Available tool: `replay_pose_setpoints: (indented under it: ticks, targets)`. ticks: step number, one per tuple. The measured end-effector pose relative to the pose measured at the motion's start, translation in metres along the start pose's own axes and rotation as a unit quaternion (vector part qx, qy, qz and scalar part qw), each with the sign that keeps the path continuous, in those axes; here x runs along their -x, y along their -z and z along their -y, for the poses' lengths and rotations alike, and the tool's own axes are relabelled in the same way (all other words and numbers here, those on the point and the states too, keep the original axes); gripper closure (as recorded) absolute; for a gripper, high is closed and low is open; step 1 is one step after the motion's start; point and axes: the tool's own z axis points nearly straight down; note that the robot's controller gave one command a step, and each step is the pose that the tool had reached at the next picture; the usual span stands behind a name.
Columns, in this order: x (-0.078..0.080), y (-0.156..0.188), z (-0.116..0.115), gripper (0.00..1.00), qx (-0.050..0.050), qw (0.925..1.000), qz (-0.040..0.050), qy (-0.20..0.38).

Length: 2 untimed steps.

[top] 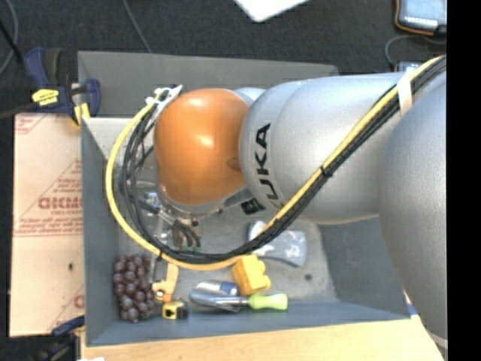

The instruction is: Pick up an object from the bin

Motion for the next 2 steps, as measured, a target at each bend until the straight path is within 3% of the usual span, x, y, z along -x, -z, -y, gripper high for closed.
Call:
replay_pose_setpoints:
  ticks: [1, 2]
  targets:
    - [0.002, 0.005, 0.001, 0.0, 0.001, 1.0, 0.0039, -0.002]
    - [0.002, -0.038, 0.012, 0.0, 0.001, 0.9967, 0.004, 0.081]
